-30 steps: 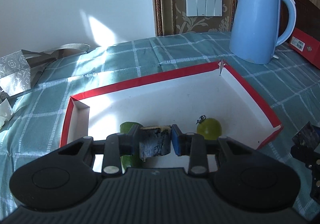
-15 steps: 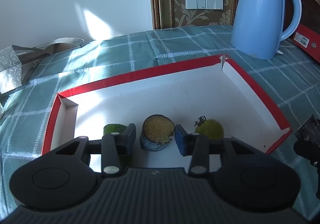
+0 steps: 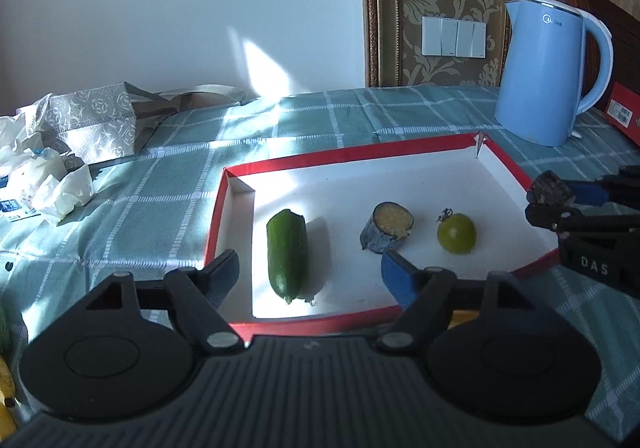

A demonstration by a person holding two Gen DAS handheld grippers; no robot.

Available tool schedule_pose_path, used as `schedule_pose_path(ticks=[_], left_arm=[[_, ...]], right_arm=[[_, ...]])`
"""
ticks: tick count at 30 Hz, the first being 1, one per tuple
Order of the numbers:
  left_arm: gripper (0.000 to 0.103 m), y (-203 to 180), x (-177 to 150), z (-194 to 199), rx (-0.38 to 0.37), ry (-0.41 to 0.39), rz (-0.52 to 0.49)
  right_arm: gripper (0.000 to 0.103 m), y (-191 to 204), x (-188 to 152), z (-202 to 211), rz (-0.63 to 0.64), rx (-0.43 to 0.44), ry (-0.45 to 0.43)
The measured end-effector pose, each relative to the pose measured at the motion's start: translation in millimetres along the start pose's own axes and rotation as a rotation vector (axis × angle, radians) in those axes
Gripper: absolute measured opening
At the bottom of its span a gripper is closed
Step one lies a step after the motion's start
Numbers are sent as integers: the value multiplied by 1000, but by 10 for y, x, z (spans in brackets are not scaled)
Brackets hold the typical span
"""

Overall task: Organize fruits
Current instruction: 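Lower the dark chunk into the tray and open the right tool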

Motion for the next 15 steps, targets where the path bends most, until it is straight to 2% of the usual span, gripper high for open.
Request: schedule_pose_path(ticks=[8,15], left_arm=[[77,273,-453,368,44,56,117],[77,395,-611,505,80,69,159]], right_arm=[[33,191,-46,-396,18,38,95],[34,276,-65,-558,36,52,133]])
Point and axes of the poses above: each gripper's, at about its wrist camera, not at the fingertips, and z roughly against the way its jaws point, y to its left, x to its top, the point moved 8 cm from there along -z, roughly the way its jaws point, and after that the axes turned 13 degrees about -x, right-handed, at the moved point
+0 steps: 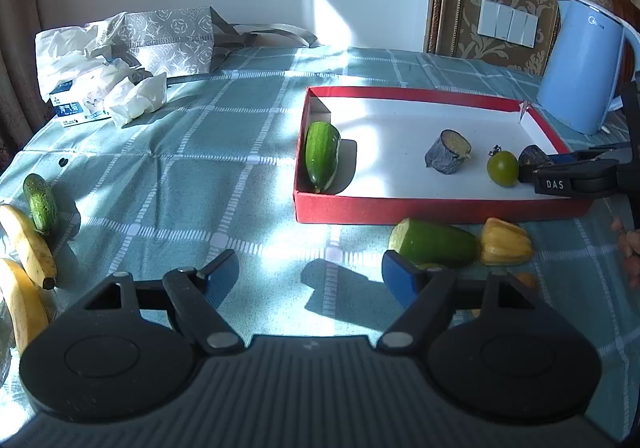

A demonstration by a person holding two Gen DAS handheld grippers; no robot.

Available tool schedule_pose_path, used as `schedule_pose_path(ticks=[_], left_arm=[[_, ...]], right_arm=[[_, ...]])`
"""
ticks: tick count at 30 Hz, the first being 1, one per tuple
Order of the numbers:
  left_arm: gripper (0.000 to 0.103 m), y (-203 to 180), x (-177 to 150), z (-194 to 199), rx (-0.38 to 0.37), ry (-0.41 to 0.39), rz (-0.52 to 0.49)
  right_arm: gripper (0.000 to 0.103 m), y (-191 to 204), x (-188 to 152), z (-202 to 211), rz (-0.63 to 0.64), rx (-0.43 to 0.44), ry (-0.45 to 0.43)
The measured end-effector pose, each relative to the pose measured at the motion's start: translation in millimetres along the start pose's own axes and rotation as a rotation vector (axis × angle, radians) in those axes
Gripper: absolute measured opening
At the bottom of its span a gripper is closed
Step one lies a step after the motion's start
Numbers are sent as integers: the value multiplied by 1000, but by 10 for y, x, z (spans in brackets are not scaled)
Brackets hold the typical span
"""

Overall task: Organize fruits
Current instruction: 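Lower the dark chunk into the tray and open the right tool, then withdraw both tools from the tray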

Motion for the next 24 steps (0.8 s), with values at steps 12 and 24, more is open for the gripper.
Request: schedule_pose_path(ticks=[12,24], left_arm=[[83,-215,-140,18,-61,17,-79],[85,-335,-267,-110,-112,27,-133]], right_arm=[[63,-192,-26,324,-113,-21,-92],[64,-93,-673,1064,-177,-3,-178]])
Point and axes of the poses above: each gripper's, at about its wrist camera, not at the fingertips, and z roughly against the way its jaws point, y to its left, x to its top, the point moved 8 cm from there along -z, roughly the way its jaws point, and after that the axes turned 13 degrees about -x, right-handed, at the moved point
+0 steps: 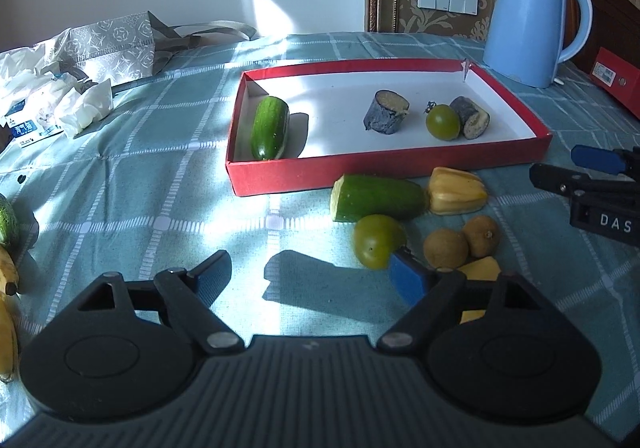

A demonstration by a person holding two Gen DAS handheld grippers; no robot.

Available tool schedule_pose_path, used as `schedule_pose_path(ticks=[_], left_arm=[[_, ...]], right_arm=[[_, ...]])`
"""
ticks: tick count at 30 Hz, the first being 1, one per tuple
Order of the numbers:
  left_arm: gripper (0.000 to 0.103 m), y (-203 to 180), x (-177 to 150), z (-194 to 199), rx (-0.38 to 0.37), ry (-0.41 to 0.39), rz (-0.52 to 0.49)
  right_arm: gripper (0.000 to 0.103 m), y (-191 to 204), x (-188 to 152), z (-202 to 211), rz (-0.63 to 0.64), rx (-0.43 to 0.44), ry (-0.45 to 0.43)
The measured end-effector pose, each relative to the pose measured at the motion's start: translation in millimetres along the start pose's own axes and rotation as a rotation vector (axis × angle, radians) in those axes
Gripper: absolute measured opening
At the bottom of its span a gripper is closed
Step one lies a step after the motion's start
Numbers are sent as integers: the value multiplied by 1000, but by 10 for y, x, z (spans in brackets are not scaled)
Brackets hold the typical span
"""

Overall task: Organize fruits
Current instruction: 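Withdraw both tools from the tray, then move the left tool to the green tomato on the table and close on it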

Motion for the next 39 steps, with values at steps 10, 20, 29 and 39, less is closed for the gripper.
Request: schedule_pose_path(ticks=[10,20,29,39], left_arm=[[90,-29,-33,-12,-16,-8,-63],[85,-187,65,-152,-107,-7,-132],[81,-86,76,-335,-155,25,6],[80,-68,32,-397,-116,21,-60]], right_arm=[[63,268,-177,48,18,98,57],[63,212,-240,85,11,45,51],[63,147,-247,134,2,12,51],[63,146,-269,155,-5,9,53]])
Point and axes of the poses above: each gripper's, at about its wrist camera, not at the fingertips, and z roughly against the way its jaws point, y to its left, x to its top, the point moved 8 cm from there along -z, roughly the way its jaws point, and after that the axes turned 13 degrees about -x, right-handed, at the moved point
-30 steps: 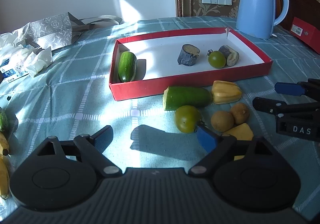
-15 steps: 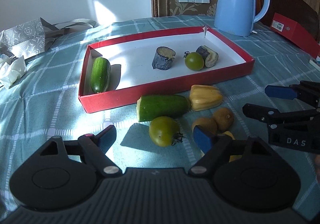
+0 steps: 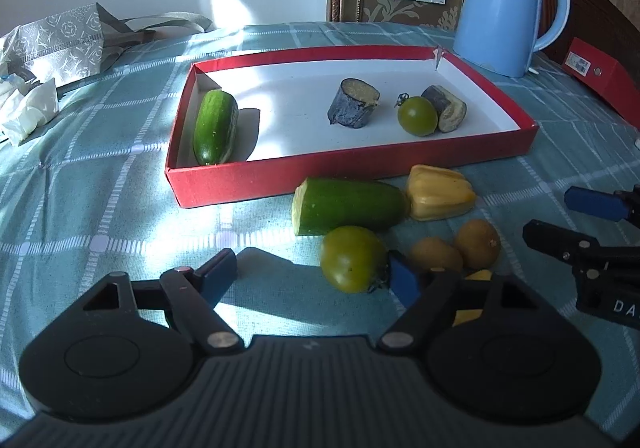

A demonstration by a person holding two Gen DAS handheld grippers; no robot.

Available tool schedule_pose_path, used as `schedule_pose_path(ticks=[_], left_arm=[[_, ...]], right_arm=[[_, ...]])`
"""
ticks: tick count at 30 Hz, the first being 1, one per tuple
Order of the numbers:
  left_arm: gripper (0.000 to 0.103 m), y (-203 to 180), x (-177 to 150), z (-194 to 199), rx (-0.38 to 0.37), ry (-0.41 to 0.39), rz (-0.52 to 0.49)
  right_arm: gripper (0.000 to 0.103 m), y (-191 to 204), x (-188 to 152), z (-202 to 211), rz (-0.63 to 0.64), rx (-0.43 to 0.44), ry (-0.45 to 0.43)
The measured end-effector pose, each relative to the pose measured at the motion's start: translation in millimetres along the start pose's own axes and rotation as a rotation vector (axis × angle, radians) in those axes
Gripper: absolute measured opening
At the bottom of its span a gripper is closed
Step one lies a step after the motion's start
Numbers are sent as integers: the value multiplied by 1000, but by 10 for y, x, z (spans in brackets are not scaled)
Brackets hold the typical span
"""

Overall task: Organize fruits
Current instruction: 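Move the left tool to the green tomato on the table and close on it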

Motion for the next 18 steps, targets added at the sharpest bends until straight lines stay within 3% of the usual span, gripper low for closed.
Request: schedule_pose_path(ticks=[8,13,15,18], left_arm=[[79,-4,-34,24,-7,-22,-9],[63,-24,-26,55,-2,-26,-9],[49,-66,-7,50,-14,-23,-14],[41,-116,1,40,-9,-21,-25]], right_arm=[[63,-3,0,3,12,-3,1],[63,12,-5,-10,8,-2,5],[63,28,-11,-15,10,-1,8],[63,51,-19,-4,18,2,8]])
Point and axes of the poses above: each gripper's, at about its wrist camera, not at the fingertips, and z roughly against the way its jaws point, y to its left, x to its top, the point moved 8 cm from there along -z, roughly the way its jaws point, and after that the axes turned 13 degrees about -x, right-handed, at the moved point
